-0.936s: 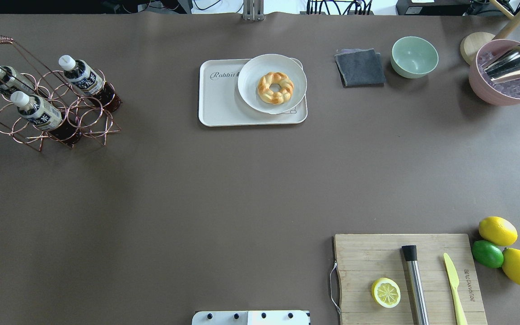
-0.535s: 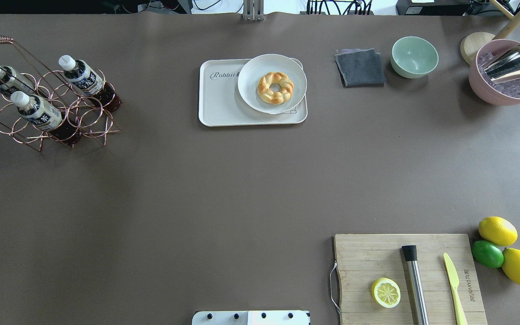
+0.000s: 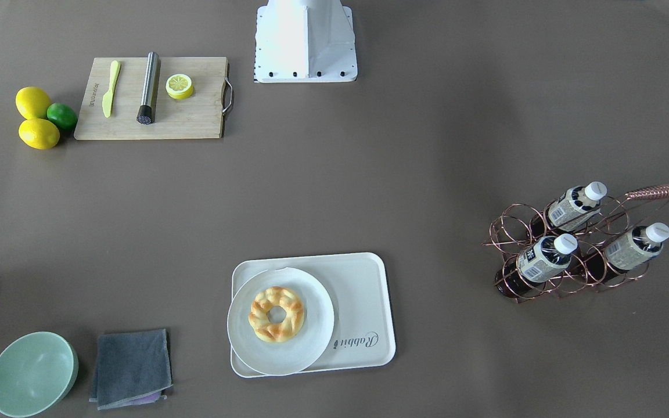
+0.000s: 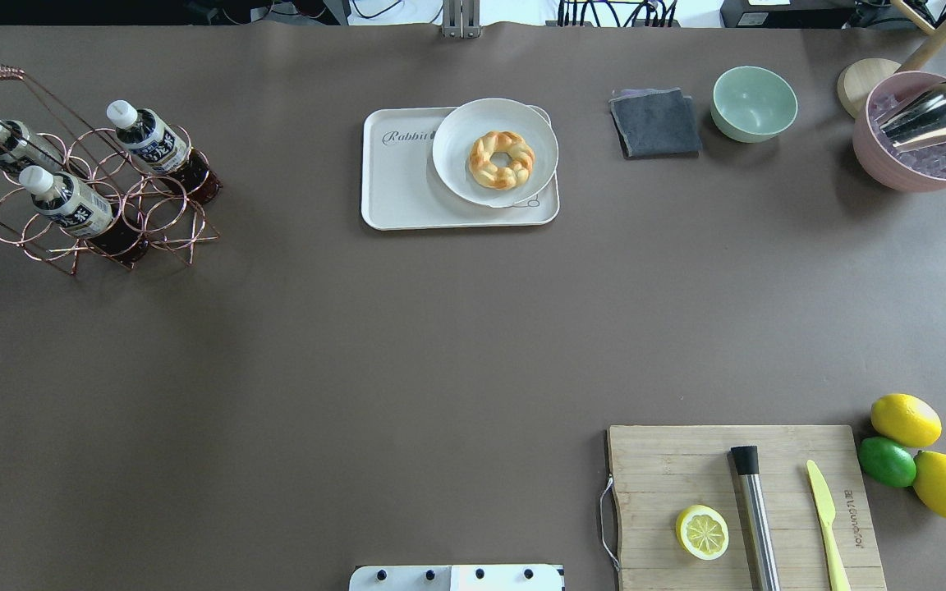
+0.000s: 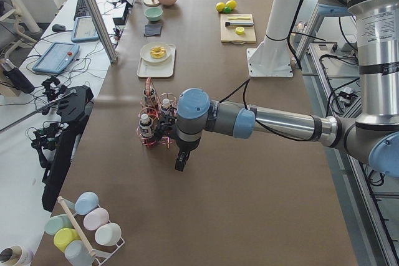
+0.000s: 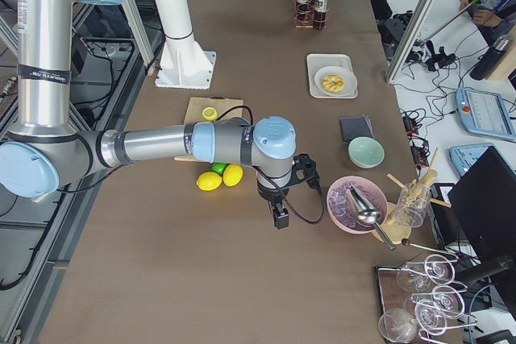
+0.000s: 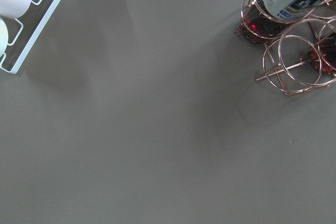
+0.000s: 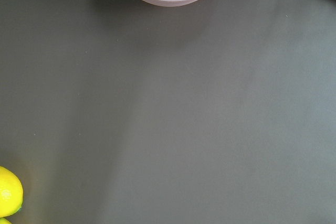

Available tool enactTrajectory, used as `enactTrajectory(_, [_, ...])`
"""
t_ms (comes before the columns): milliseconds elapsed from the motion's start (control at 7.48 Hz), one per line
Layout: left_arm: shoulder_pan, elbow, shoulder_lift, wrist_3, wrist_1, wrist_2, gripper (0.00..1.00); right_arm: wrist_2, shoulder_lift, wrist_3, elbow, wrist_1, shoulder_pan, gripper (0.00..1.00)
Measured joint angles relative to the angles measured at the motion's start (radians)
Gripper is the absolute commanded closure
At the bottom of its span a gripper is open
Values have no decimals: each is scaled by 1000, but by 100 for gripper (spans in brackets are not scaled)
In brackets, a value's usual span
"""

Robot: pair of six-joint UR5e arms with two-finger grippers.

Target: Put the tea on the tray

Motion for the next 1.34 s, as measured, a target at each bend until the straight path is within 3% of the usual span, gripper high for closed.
enactTrajectory(1337, [2,-19,1,-4,-1,-11,3,1,-2,-2,0,0,0,0])
